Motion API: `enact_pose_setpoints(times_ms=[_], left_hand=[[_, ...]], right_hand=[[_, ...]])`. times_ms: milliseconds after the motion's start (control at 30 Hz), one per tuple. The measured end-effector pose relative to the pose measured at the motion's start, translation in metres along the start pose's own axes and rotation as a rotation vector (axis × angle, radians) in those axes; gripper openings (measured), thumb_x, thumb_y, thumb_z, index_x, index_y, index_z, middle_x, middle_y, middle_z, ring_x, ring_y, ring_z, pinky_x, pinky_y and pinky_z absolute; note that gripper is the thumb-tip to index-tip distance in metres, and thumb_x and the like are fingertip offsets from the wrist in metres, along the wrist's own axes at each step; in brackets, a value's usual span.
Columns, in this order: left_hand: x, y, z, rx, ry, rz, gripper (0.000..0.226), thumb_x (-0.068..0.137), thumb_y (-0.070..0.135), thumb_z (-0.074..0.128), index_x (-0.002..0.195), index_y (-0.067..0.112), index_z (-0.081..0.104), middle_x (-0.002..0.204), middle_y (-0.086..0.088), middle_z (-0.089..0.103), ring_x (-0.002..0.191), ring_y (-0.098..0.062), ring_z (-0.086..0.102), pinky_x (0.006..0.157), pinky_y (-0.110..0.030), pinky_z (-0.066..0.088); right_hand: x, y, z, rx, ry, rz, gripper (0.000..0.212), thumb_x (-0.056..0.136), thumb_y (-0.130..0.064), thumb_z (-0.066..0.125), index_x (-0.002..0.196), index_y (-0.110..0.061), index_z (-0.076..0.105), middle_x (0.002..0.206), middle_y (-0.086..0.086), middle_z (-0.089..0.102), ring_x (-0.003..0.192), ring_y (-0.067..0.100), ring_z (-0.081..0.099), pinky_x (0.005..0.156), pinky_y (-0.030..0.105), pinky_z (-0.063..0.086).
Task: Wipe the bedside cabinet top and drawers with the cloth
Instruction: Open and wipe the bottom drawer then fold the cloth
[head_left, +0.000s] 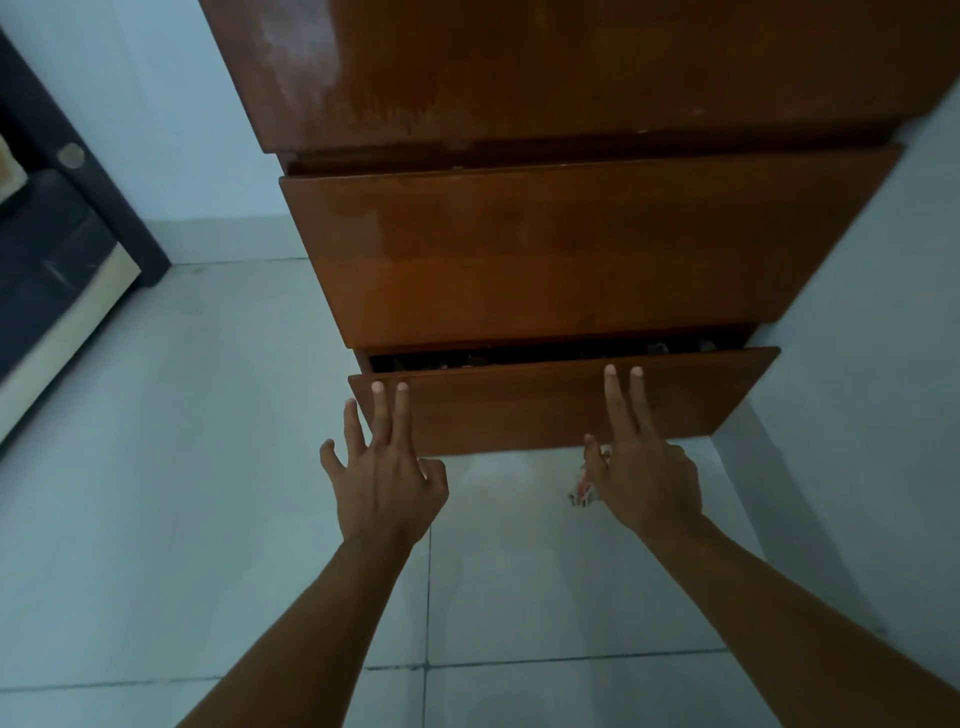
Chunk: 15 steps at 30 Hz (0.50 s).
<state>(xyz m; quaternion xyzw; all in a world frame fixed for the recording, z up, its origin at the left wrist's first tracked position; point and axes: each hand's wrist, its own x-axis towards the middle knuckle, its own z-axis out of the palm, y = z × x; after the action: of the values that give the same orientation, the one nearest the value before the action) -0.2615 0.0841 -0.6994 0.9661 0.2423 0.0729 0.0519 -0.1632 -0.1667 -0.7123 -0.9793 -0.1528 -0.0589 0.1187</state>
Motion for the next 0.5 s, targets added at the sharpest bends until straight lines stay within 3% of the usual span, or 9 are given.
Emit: enact_pose_setpoints(times_ms=[100, 200, 333, 433, 500], left_hand=[[0.008, -0.002, -0.001, 0.005, -0.022, 0.004, 0.085, 0.091, 0.057, 0.039, 0.163, 0.026, 0.005, 0.171, -0.005, 0.004, 0.156, -0.038, 0.006, 0.116, -0.067, 0.018], [0.023, -0.003, -0.007, 0.005, -0.028, 0.017, 0.082, 0.095, 0.057, 0.04, 0.162, 0.026, 0.004, 0.171, -0.005, 0.004, 0.156, -0.038, 0.004, 0.116, -0.067, 0.018], [0.039, -0.003, -0.011, 0.018, -0.085, 0.036, 0.084, 0.095, 0.06, 0.038, 0.162, 0.026, 0.0, 0.171, -0.006, -0.003, 0.156, -0.039, 0.001, 0.116, -0.067, 0.016], [0.04, -0.006, -0.01, 0.03, -0.145, 0.046, 0.088, 0.093, 0.063, 0.041, 0.162, 0.028, -0.002, 0.17, -0.006, -0.011, 0.156, -0.039, -0.001, 0.116, -0.068, 0.016], [0.036, -0.007, -0.015, 0.047, -0.179, 0.067, 0.09, 0.092, 0.063, 0.043, 0.162, 0.027, -0.001, 0.17, -0.006, -0.012, 0.156, -0.039, -0.002, 0.116, -0.067, 0.017]], right_hand=[[0.006, -0.002, -0.001, -0.001, -0.058, 0.011, 0.084, 0.103, -0.053, 0.044, 0.162, -0.033, -0.012, 0.173, 0.0, -0.012, 0.064, 0.018, 0.055, 0.052, 0.026, 0.041], [0.02, -0.004, -0.005, 0.018, -0.088, 0.021, 0.083, 0.103, -0.055, 0.043, 0.162, -0.034, -0.01, 0.172, -0.003, -0.015, 0.099, 0.029, 0.068, 0.071, 0.035, 0.052], [0.032, -0.006, -0.009, 0.032, -0.177, 0.024, 0.083, 0.101, -0.06, 0.042, 0.163, -0.034, -0.008, 0.17, -0.003, -0.024, 0.122, 0.036, 0.061, 0.086, 0.043, 0.053], [0.032, -0.007, -0.014, 0.019, -0.275, 0.021, 0.082, 0.099, -0.066, 0.043, 0.164, -0.034, 0.005, 0.165, -0.005, -0.035, 0.136, 0.038, 0.049, 0.097, 0.046, 0.05], [0.03, -0.013, -0.024, 0.057, -0.284, 0.043, 0.08, 0.096, -0.071, 0.041, 0.163, -0.034, 0.016, 0.17, -0.005, -0.023, 0.144, 0.037, 0.041, 0.106, 0.049, 0.044]])
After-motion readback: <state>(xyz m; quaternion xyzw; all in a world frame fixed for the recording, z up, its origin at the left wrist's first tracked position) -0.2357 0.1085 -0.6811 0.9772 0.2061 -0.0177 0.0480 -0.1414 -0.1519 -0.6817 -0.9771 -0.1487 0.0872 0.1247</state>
